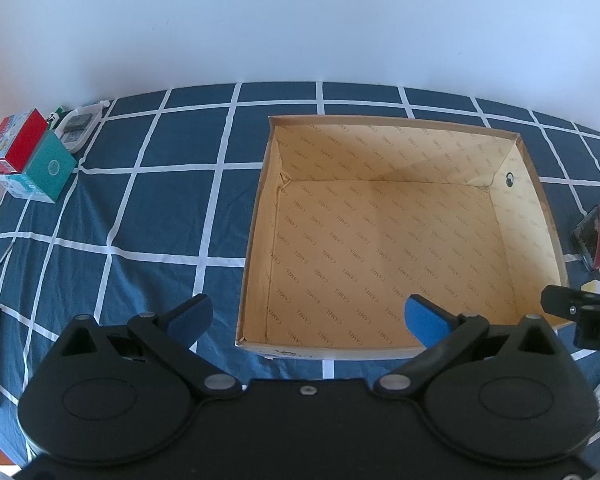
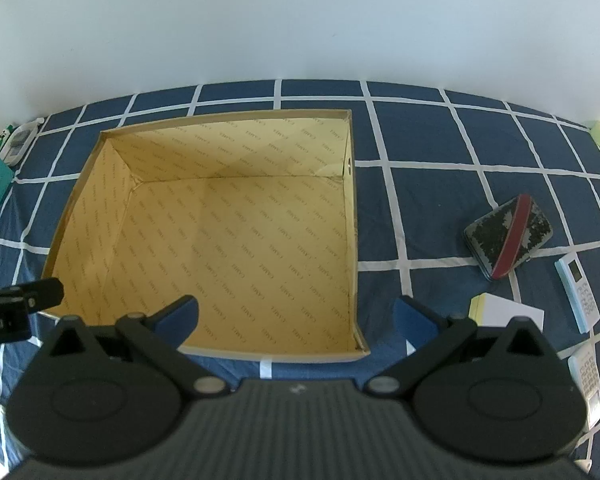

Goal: Organize objects

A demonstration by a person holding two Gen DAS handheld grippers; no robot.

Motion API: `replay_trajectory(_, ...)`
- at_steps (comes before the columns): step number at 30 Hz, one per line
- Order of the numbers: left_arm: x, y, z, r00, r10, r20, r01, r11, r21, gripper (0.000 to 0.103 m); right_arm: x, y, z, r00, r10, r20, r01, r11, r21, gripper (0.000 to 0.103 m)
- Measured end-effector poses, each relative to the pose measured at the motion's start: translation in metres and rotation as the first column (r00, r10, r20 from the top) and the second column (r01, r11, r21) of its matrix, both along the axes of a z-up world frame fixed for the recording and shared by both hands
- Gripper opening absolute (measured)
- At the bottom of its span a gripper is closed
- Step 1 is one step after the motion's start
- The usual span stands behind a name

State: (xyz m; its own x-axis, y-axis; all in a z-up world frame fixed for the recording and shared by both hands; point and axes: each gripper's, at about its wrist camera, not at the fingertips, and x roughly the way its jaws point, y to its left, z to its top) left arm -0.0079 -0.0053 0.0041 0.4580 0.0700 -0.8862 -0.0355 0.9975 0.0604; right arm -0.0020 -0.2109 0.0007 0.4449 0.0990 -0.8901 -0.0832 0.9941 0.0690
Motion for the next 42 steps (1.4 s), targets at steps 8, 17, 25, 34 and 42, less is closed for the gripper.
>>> replay_trajectory(8,0.001,-0.003,0.001,1.000,-0.005,-0.002,0.005,1.000,0.000,0.103,0.000,-0.001,0.000,1.000,-0.006,-0.001,0.006,1.000,0.000,0.103)
replay_trajectory(17,0.002,-0.008,0.001,1.000,-0.006,0.001,0.006,1.000,0.002,0.103,0.000,-0.006,0.000,1.000,-0.023,0.000,0.023,1.000,0.004,0.103)
replay_trajectory(25,0.002,-0.012,0.000,1.000,-0.002,-0.002,0.002,1.000,0.001,0.103,0.001,-0.007,-0.001,1.000,-0.025,-0.002,0.025,1.000,0.004,0.103)
replay_trajectory(34,0.001,-0.012,-0.001,1.000,0.003,0.000,-0.003,1.000,0.001,0.103,0.000,-0.007,-0.001,1.000,-0.022,-0.001,0.022,1.000,0.006,0.103)
replay_trajectory(42,0.000,-0.012,0.000,1.000,0.006,0.001,-0.006,1.000,0.003,0.103,0.000,-0.007,-0.001,1.000,-0.023,0.001,0.023,1.000,0.007,0.103)
